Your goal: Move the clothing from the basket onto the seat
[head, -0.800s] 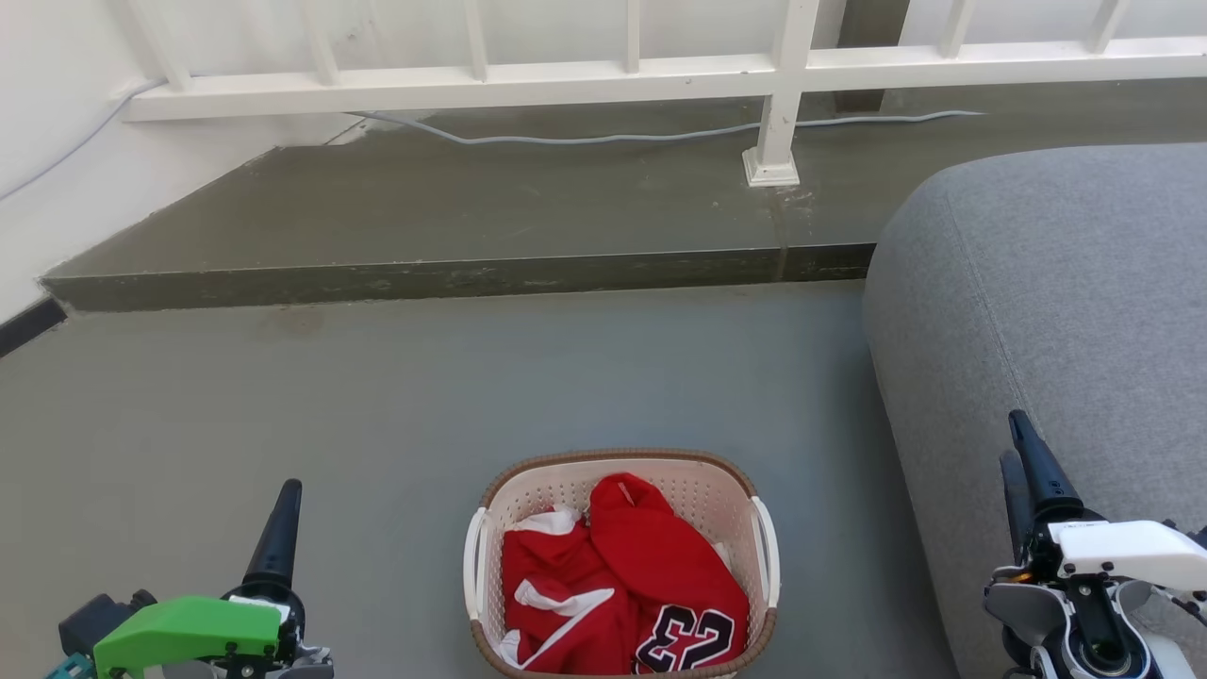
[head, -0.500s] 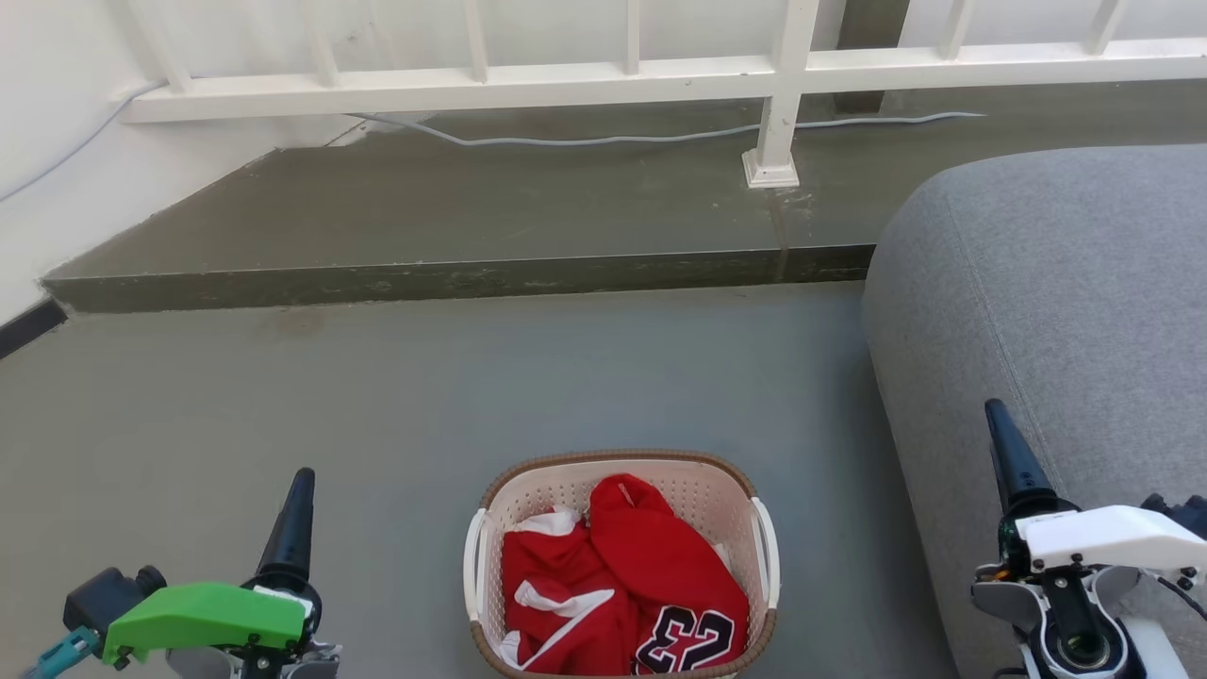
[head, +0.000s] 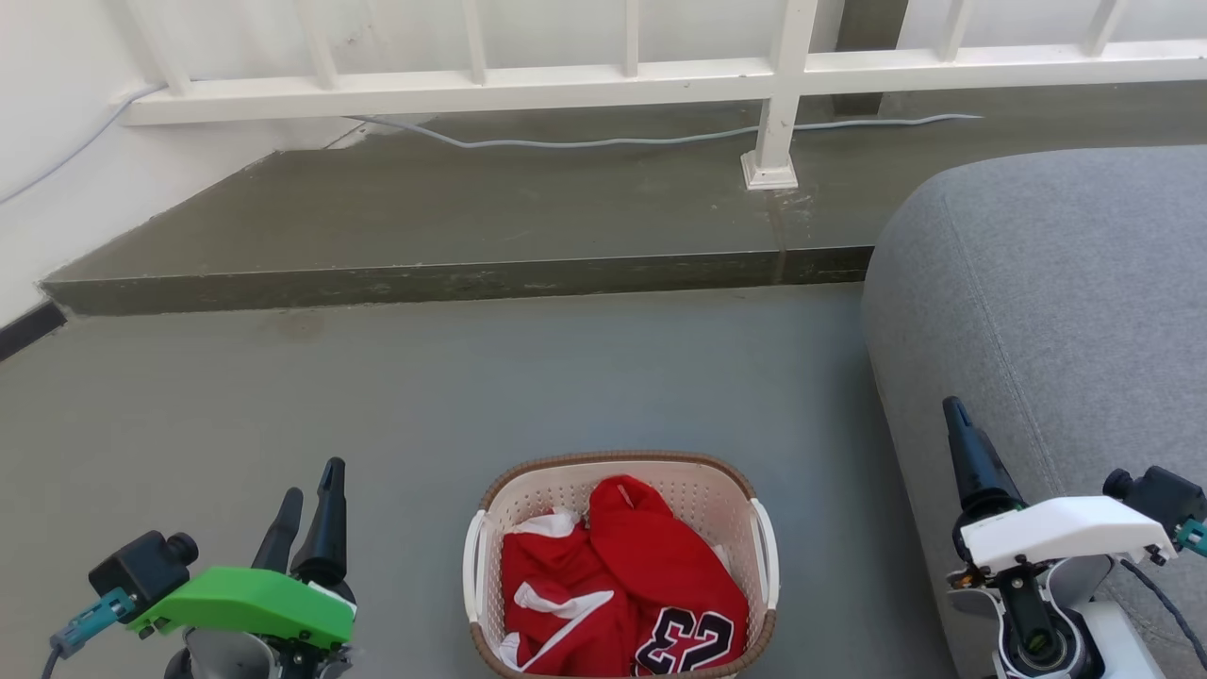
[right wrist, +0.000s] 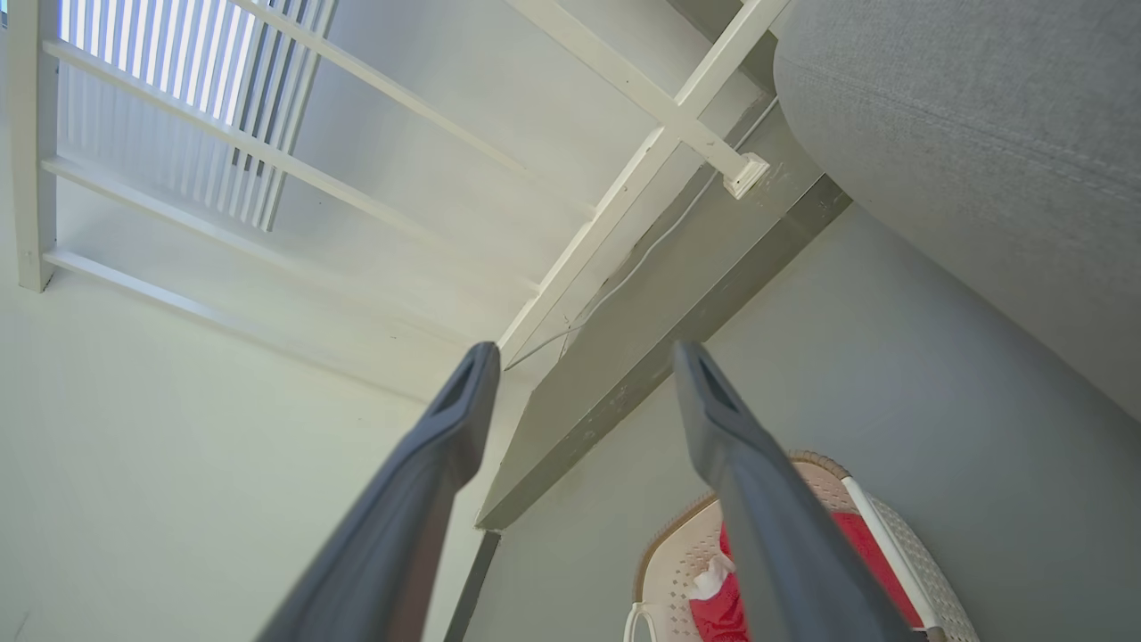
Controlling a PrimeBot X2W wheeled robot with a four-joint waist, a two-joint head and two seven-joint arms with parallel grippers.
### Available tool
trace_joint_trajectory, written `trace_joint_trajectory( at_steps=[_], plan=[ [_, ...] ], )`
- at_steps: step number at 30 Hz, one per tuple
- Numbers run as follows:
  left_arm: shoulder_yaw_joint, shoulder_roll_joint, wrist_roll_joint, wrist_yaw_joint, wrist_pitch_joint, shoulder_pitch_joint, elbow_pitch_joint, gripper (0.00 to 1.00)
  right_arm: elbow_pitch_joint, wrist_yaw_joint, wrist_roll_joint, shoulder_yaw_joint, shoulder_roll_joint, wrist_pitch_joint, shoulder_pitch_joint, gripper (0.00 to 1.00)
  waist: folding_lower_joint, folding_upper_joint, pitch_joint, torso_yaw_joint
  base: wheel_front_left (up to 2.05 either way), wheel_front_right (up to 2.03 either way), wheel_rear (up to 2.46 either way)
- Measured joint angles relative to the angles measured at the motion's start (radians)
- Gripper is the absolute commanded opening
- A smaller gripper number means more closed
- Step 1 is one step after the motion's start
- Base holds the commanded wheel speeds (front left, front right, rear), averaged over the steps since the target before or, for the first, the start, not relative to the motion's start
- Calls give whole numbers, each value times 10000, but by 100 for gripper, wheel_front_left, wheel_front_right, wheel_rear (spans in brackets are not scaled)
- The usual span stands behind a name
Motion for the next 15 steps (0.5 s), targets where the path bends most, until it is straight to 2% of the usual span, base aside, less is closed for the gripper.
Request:
trace_joint_trajectory(
  at_steps=[15],
  plan=[
    [-543,71,2418,437,-523,5,-391,100,-341,-366,-2242,575,-40,-523,84,100,0,0,-29,-59,0,0,0]
  ],
)
